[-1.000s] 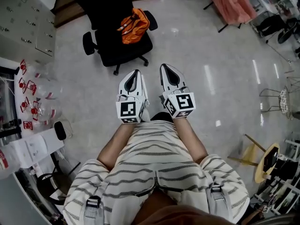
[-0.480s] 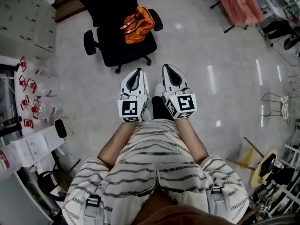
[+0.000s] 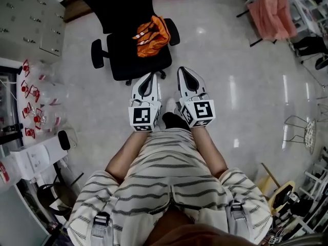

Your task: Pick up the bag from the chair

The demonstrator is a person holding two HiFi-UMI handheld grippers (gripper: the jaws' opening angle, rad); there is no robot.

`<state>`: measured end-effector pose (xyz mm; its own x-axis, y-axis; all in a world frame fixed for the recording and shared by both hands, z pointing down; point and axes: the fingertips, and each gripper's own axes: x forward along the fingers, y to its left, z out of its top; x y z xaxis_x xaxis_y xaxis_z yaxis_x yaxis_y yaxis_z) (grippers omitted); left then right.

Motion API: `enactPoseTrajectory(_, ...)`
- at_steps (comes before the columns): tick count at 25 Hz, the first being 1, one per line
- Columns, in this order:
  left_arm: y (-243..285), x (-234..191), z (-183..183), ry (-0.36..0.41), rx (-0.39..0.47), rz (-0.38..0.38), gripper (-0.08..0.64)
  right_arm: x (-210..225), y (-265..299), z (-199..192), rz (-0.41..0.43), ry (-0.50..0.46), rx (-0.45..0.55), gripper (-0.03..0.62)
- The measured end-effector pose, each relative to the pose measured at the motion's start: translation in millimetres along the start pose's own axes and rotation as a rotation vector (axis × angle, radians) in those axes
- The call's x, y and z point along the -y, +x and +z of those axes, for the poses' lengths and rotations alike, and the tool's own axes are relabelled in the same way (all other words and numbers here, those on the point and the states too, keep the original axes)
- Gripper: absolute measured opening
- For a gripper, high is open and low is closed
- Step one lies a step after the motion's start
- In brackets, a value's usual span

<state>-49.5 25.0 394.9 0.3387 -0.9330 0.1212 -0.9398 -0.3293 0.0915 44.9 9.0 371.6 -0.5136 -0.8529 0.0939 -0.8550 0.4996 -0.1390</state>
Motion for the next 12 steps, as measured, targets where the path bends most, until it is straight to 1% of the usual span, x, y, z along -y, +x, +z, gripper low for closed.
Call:
enactPoseTrajectory(7, 50.9, -3.9, 7.7, 0.01, -0.015, 0.037, 0.023, 34.0, 39.1, 6.3, 0.042, 0.01, -0.013, 0.018)
enactPoseTrajectory(12, 81.3, 4.5, 7.5, 0.025, -0.035, 0.05, 0.023, 62.2, 55.1, 5.3, 0.06, 0.029, -0.026, 0.018)
